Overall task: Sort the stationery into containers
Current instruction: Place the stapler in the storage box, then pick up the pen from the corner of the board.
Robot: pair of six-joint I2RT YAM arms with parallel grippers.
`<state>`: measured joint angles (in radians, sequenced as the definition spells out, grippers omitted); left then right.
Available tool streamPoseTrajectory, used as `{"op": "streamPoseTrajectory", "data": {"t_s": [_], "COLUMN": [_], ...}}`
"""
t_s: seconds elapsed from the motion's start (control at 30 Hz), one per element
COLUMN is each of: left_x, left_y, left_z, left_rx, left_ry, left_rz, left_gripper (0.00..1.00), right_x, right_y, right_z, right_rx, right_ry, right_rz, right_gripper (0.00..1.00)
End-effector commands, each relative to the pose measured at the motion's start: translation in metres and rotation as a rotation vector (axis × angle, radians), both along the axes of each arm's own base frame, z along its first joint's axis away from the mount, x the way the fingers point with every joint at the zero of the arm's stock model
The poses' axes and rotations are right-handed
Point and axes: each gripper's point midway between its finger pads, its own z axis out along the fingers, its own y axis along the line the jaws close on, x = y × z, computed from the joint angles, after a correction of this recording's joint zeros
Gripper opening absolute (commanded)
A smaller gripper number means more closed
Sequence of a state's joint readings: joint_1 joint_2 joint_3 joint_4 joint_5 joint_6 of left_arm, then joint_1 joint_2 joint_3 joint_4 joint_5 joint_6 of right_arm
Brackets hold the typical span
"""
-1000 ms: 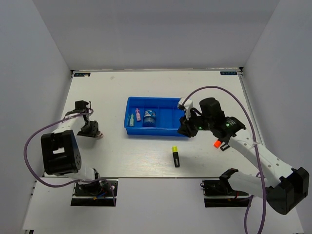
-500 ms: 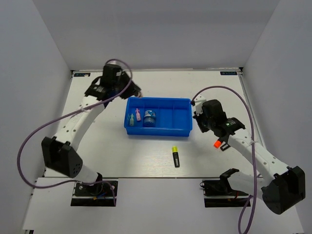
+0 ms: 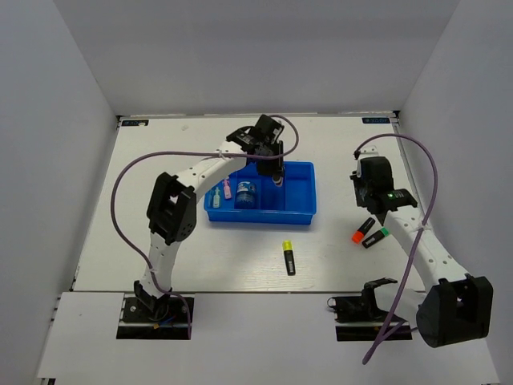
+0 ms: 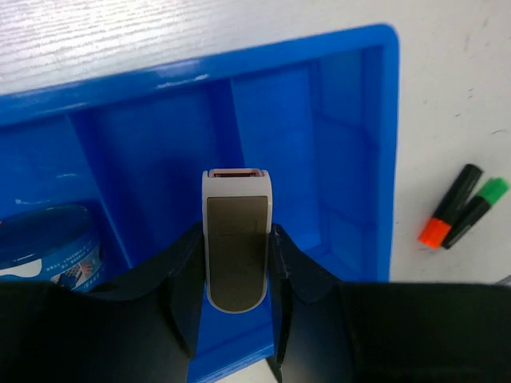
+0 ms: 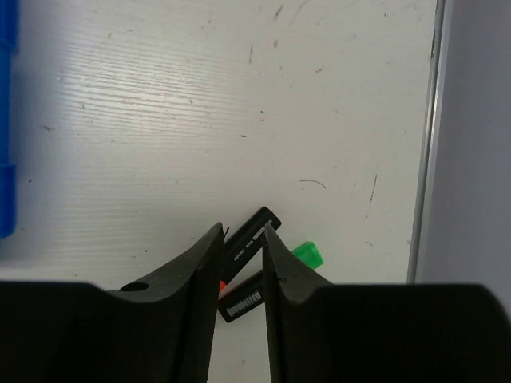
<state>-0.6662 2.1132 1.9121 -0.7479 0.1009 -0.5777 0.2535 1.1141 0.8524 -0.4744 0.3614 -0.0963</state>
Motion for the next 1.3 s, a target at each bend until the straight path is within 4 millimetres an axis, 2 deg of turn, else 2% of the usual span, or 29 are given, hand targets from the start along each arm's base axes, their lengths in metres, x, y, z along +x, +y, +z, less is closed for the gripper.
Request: {"op": "streamPoseTrajectory", "data": {"t_s": [0.0,0.13,0.17,0.23,0.27,0.3,0.5,0.53,0.63,0.67,0.7,0.73,0.77,0.8,0.83,0.87,0.9,0.93,0.97,1.0,1.03,1.07,1.1,1.13,1.17,1.27], "left_x": [0.001,-0.013,-0.015,-0.016,-0.018,-0.019,-0.022,-0.022,-0.023,-0.023,-0.025,-0.028,-0.031,-0.038,-0.049,-0.062,-0.073,-0.093,-0.109,-0.119,-0.125,-0.147,-0.163,-0.174,-0.188,-0.207], "left_y": [0.004,0.01,0.008,0.014,0.013,0.014,0.019,0.02,0.022,0.024,0.025,0.026,0.025,0.023,0.022,0.019,0.026,0.016,0.022,0.025,0.027,0.014,0.021,0.018,0.014,0.011], "left_z": [0.033,0.014,0.01,0.005,0.004,0.003,0.01,0.011,0.019,0.023,0.023,0.028,0.037,0.048,0.048,0.044,0.054,0.057,0.037,0.052,0.049,0.049,0.035,0.031,0.025,0.009], "left_rx": [0.046,0.109,0.12,0.163,0.168,0.178,0.199,0.201,0.203,0.202,0.205,0.2,0.189,0.183,0.197,0.225,0.231,0.243,0.286,0.267,0.293,0.28,0.301,0.317,0.324,0.377], "left_ry": [-0.109,-0.086,-0.084,-0.082,-0.083,-0.079,-0.093,-0.096,-0.107,-0.112,-0.11,-0.115,-0.138,-0.164,-0.169,-0.179,-0.201,-0.224,-0.198,-0.233,-0.246,-0.255,-0.232,-0.245,-0.25,-0.268], "left_rz": [-0.027,-0.064,-0.078,-0.069,-0.074,-0.073,-0.076,-0.081,-0.082,-0.08,-0.083,-0.088,-0.102,-0.128,-0.151,-0.19,-0.196,-0.235,-0.261,-0.266,-0.262,-0.294,-0.3,-0.301,-0.323,-0.309], "left_gripper": [0.01,0.06,0.15,0.26,0.43,0.48,0.64,0.65,0.68,0.68,0.68,0.64,0.57,0.46,0.24,0.13,0.06,0.0,0.0,0.0,0.03,0.2,0.33,0.43,0.63,0.7], "right_x": [0.002,0.0,-0.001,-0.002,-0.003,-0.005,-0.014,-0.013,-0.017,-0.018,-0.019,-0.019,-0.02,-0.022,-0.024,-0.026,-0.03,-0.035,-0.036,-0.038,-0.041,-0.043,-0.045,-0.048,-0.05,-0.061], "right_y": [-0.008,-0.009,-0.013,-0.011,-0.013,-0.013,-0.017,-0.022,-0.018,-0.027,-0.024,-0.026,-0.018,-0.015,-0.016,-0.017,-0.008,-0.009,-0.01,-0.013,-0.015,-0.018,-0.027,-0.03,-0.039,-0.034], "right_z": [-0.002,-0.002,-0.002,-0.002,-0.002,-0.004,-0.014,-0.011,-0.013,-0.015,-0.013,-0.013,-0.009,-0.009,-0.009,-0.006,-0.006,-0.009,-0.01,-0.014,-0.018,-0.026,-0.032,-0.04,-0.046,-0.06], "right_rx": [0.051,0.109,0.115,0.136,0.145,0.154,0.201,0.208,0.242,0.253,0.267,0.244,0.291,0.292,0.243,0.234,0.259,0.227,0.2,0.178,0.169,0.161,0.132,0.135,0.109,0.221], "right_ry": [-0.002,0.014,0.021,0.027,0.031,0.044,0.12,0.115,0.146,0.157,0.159,0.163,0.157,0.16,0.164,0.155,0.165,0.186,0.196,0.219,0.237,0.261,0.284,0.31,0.339,0.423], "right_rz": [-0.05,-0.059,-0.073,-0.061,-0.068,-0.062,-0.071,-0.087,-0.083,-0.114,-0.096,-0.061,-0.004,0.038,0.129,0.159,0.221,0.28,0.326,0.347,0.352,0.353,0.316,0.295,0.251,0.117], "right_gripper": [0.31,0.34,0.38,0.42,0.45,0.46,0.48,0.48,0.48,0.49,0.49,0.49,0.49,0.49,0.46,0.42,0.35,0.28,0.08,0.0,0.0,0.0,0.0,0.0,0.07,0.21]}}
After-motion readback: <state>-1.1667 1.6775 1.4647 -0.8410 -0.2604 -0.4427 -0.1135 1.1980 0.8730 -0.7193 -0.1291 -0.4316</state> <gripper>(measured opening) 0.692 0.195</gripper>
